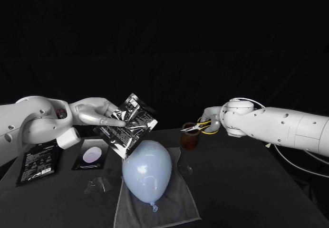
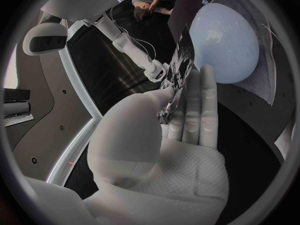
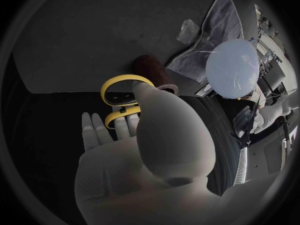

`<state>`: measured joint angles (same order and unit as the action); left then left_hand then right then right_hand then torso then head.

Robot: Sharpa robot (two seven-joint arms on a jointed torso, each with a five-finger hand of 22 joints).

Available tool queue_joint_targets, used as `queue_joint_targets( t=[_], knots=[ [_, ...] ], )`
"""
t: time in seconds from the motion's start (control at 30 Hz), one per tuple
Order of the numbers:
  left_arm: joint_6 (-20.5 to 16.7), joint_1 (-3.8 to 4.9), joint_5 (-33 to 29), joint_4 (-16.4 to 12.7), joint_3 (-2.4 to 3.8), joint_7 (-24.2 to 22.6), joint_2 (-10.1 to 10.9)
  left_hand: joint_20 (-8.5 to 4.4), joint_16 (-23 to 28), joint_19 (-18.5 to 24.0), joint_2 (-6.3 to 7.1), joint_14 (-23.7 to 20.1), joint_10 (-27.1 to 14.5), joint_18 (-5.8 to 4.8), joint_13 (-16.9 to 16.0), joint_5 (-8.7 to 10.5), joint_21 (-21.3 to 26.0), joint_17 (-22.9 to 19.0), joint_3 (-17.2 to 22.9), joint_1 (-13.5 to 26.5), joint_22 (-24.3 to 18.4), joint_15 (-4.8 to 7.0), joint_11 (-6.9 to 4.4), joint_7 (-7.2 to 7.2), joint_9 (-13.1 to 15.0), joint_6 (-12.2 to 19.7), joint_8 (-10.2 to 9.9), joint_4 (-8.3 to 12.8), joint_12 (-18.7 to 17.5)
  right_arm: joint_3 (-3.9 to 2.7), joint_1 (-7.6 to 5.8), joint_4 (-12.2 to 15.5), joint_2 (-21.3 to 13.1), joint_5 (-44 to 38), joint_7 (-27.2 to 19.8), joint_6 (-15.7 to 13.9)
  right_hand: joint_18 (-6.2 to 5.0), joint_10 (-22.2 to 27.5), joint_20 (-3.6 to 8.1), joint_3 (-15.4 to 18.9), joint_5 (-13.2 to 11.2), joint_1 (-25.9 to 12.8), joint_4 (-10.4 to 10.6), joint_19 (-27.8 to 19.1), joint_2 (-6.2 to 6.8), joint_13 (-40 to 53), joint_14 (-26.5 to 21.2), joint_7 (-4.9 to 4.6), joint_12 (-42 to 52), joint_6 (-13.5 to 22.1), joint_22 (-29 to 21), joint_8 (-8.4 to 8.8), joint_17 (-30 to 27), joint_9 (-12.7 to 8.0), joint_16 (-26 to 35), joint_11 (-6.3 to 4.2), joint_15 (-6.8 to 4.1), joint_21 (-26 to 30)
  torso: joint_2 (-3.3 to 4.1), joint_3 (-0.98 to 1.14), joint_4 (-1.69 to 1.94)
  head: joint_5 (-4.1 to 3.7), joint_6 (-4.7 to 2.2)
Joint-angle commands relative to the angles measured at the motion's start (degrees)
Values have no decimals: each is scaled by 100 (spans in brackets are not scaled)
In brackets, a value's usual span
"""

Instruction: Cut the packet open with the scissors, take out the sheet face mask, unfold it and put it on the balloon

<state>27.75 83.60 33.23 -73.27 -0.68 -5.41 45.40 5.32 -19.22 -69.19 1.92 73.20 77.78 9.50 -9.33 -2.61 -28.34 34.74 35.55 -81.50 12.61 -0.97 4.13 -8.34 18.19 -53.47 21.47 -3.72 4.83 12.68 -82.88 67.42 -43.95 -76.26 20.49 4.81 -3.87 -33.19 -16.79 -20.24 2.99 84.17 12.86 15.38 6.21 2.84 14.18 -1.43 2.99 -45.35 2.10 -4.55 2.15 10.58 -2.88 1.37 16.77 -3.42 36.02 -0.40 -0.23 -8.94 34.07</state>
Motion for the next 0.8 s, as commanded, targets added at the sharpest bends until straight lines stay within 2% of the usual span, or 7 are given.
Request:
queue_joint_targets(
  t=[0.03, 0.13, 0.2, 0.27, 0.47, 0.57, 0.8],
  knots=[
    [80, 5, -53, -7, 5, -41, -10, -4, 1, 28, -30, 1, 40, 73, -5, -17, -34, 3, 37, -13, 5, 43, -10, 2, 1122, -30, 40, 2, -26, -5, -4, 11, 12, -125, -94, 58, 2, -1033, 1, -159, -27, 93, -153, -20, -39, 123, 146, 88, 246, -247, 3, -79, 26, 51, -29, 378, -9, 22, 1, -1, 5, 4, -11],
    [80, 5, -54, -9, 5, -40, -9, -4, 1, 28, -30, 1, 40, 73, -5, -17, -34, 3, 37, -13, 5, 43, -10, 2, 1122, -30, 40, 2, -26, -5, -3, 7, 18, -130, -116, 17, -3, -1224, 2, -337, -25, 148, -226, 1, -180, 101, 261, -158, 230, -471, 9, -195, 47, 98, -59, 211, -16, 17, 0, 0, 7, 5, -4],
    [78, 5, -55, -10, 5, -39, -6, -4, 1, 28, -30, 1, 40, 73, -5, -17, -34, 3, 37, -13, 5, 43, -10, 2, 1122, -30, 40, 2, -26, -5, -3, 5, 19, -130, -119, -37, -9, -1220, 2, -369, -27, 5, -197, 52, -151, 73, 309, -127, 161, -466, 18, -188, 55, 93, -66, 392, -20, 3, -2, -4, 3, 14, 1],
    [77, 5, -56, -11, 5, -38, -3, -4, 1, 28, -30, 1, 40, 73, -5, -17, -34, 3, 37, -13, 5, 43, -10, 2, 1122, -30, 40, 2, -26, -5, -3, 10, 17, -127, -112, -71, -22, -1601, 5, -509, -23, -15, -212, 132, -209, 100, 527, -294, 213, -273, 31, -81, 93, 46, -126, 270, -37, -21, 2, -2, 5, 15, 0],
    [78, 5, -58, -13, 5, -36, 0, -4, 1, 28, -30, 1, 40, 73, -5, -17, -34, 3, 37, -13, 5, 43, -10, 2, 1122, -30, 40, 2, -26, -5, -2, 19, 18, -120, -120, -160, -64, -1812, 9, -1869, -15, 189, -654, 272, -343, 67, 837, -462, 51, -189, 48, -31, 140, 15, -191, 227, -84, -62, -3, -1, 2, 24, -5],
    [78, 5, -59, -14, 5, -34, 2, -4, 1, 28, -30, 1, 40, 73, -5, -17, -34, 3, 37, -13, 5, 43, -10, 2, 1122, -30, 40, 2, -26, -5, -2, 25, 20, -114, -121, -176, -64, -1843, 10, -2589, -26, -348, -857, 327, -106, 71, 853, -485, 54, -205, 51, -59, 132, 33, -151, 252, -85, -77, -1, 2, 3, 31, -4],
    [80, 5, -59, -14, 5, -31, 5, -4, 1, 28, -30, 1, 40, 73, -5, -17, -34, 3, 37, -13, 5, 43, -10, 2, 1122, -30, 40, 2, -26, -5, -3, 33, 15, -101, -67, -237, -78, -1887, 11, -2132, -30, -1006, -726, 446, 460, 76, 916, -516, 57, -220, 64, -98, 138, 67, -144, 286, -94, -110, 1, 0, -1, 34, -8]
  ],
)
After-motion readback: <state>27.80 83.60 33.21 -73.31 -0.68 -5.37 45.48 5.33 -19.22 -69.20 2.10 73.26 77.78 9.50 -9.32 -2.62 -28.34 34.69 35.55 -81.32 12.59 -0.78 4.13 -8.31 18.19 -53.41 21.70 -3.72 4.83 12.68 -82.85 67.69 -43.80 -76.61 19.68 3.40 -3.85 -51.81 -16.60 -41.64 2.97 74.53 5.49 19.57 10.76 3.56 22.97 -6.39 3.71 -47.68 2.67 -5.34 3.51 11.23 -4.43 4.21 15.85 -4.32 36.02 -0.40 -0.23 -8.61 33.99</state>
